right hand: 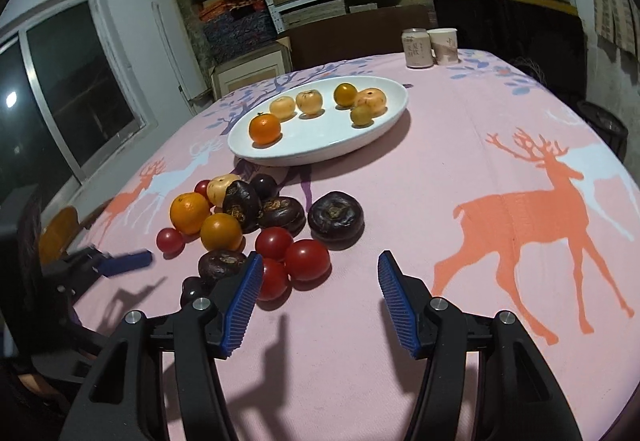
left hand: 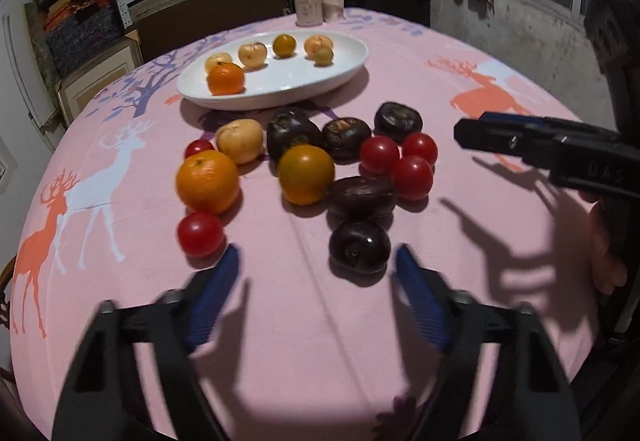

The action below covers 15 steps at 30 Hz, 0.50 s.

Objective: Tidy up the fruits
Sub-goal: 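Grasp the dark purple plum with the left tool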

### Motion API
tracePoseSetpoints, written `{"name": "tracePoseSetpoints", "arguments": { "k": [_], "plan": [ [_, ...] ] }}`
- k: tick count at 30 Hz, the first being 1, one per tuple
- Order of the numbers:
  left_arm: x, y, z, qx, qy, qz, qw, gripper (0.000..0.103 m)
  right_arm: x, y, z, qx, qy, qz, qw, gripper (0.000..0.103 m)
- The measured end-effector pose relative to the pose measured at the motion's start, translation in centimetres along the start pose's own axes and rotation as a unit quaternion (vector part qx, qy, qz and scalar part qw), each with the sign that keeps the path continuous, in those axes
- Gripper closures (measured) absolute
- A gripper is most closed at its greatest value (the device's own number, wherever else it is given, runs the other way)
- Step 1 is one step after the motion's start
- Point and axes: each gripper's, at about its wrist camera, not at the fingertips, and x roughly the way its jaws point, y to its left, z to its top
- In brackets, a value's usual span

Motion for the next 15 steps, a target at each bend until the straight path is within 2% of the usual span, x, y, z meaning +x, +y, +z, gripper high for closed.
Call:
{"name": "tracePoseSetpoints", "arguments": {
  "k": [1, 3, 5, 8, 12, 15],
  "plan": [
    [0.4, -0.1, 0.4, -0.003, 0.006, -0.012, 0.9999, 0.045, 0.0, -0.4, 0.0, 0.011, 0.001, 0.003, 1.0, 0.043],
    [1.0, -0.7, 0.8, 0.0, 0.013, -0.02, 0.9997, 0.053, 0.1, -0.7, 0.0, 0.018, 0.002, 0.006, 1.0, 0.043],
    [1.1, -1.7, 0.8, 0.018, 0.011, -0.023, 0.9995, 0.069, 0.0, -0.5, 0.0, 0.012, 0.001, 0.009, 1.0, 0.043],
    [0.9, -1.9, 0.9, 0.018, 0.002, -0.025, 0.9995, 0.072, 0.1, -0.5, -0.1, 0.012, 0.003, 0.014, 1.0, 0.043],
    [-0.5, 0.0, 0.6, -0.021, -0.023, -0.037, 0.9988, 0.072, 0.2, -0.4, -0.1, 0.006, 0.008, 0.019, 1.0, 0.043],
    [-2.1, 1.3, 0.2, -0.04, -0.044, -0.024, 0.9979, 0.072, 0.5, 0.3, -0.2, -0.011, 0.018, 0.015, 1.0, 0.043]
  ]
}}
